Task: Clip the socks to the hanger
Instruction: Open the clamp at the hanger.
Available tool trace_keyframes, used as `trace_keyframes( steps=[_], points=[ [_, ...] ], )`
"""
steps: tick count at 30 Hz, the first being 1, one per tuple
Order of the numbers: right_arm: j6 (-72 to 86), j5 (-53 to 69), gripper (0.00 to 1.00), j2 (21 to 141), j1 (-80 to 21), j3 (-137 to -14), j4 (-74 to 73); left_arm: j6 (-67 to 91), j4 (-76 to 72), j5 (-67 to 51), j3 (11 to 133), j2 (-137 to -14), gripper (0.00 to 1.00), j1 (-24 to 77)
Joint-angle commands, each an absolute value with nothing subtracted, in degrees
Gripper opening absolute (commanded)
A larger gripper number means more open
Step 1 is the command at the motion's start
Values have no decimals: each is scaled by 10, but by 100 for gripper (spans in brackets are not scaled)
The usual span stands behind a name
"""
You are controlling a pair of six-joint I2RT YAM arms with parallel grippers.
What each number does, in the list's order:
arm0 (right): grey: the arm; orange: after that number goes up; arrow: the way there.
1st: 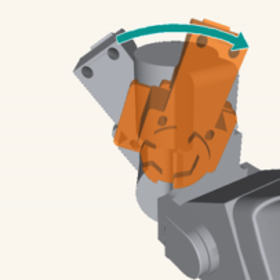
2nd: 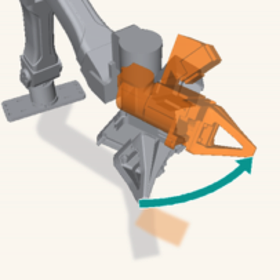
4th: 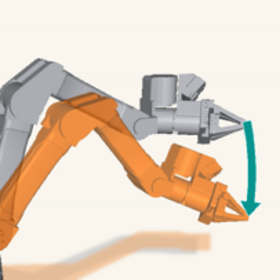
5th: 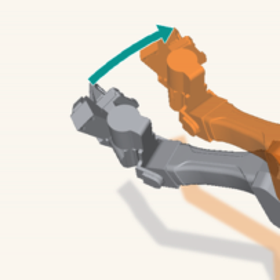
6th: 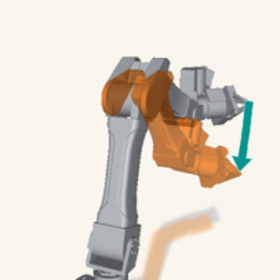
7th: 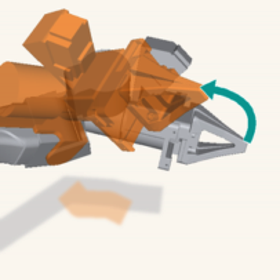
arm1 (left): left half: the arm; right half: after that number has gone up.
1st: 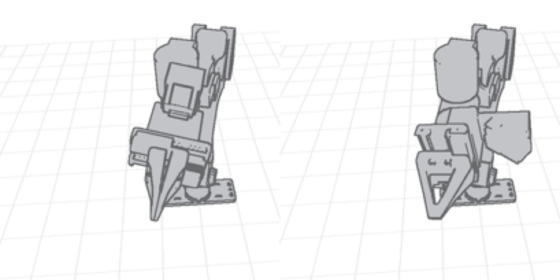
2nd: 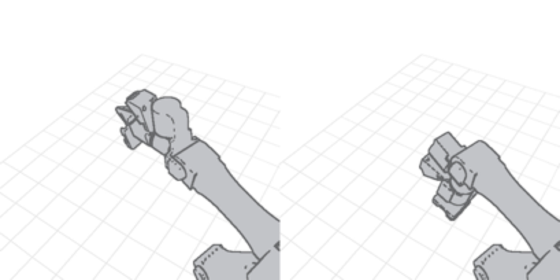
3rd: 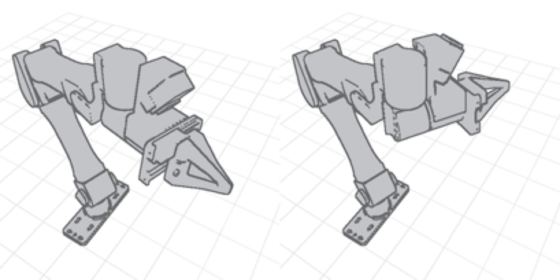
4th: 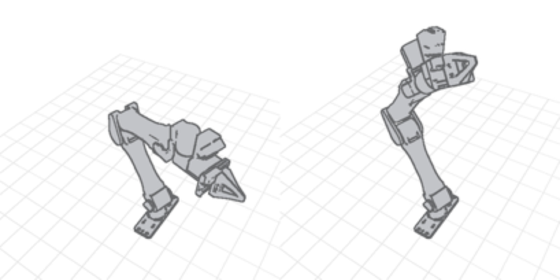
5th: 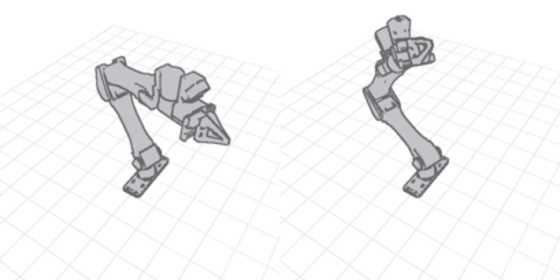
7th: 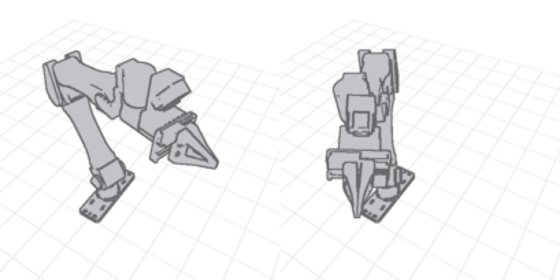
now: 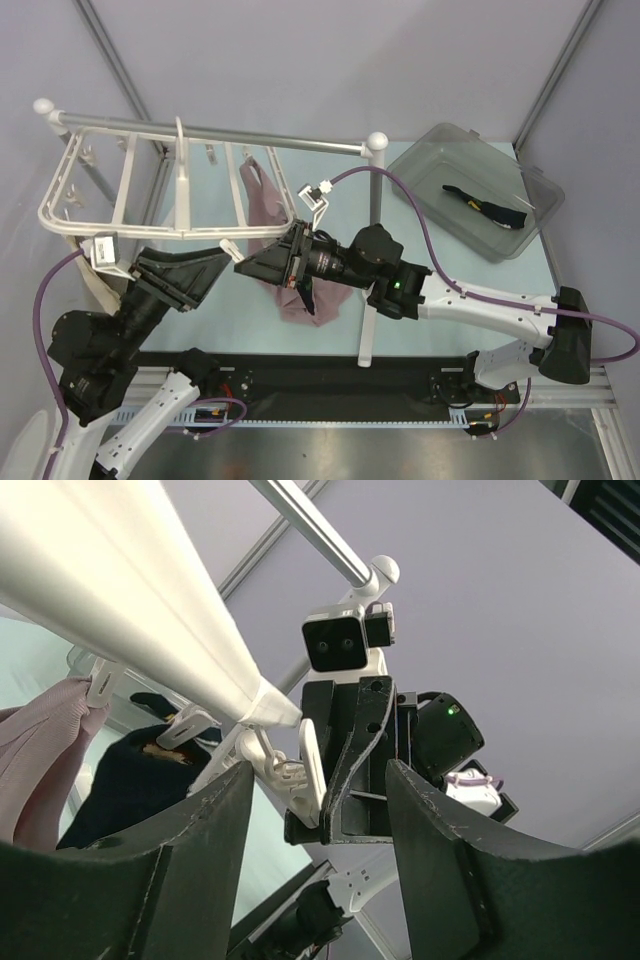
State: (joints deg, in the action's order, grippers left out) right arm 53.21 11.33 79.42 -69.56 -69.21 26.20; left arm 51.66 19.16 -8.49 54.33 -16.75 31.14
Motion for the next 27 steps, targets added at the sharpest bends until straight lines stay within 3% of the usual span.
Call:
trace_keyframes(
  steps=[1, 10, 16, 27],
  points=[
    [556, 144, 0, 793, -700, -693, 309, 541, 182, -103, 539, -192, 60, 314],
    [559, 144, 0, 791, -697, -687, 323, 539, 209, -96, 544, -179, 61, 314],
    [567, 149, 0, 795, -697, -685, 333, 555, 202, -92, 519, -166, 70, 314],
    [573, 154, 0, 799, -698, -683, 345, 561, 157, -76, 514, -178, 65, 314]
  ],
)
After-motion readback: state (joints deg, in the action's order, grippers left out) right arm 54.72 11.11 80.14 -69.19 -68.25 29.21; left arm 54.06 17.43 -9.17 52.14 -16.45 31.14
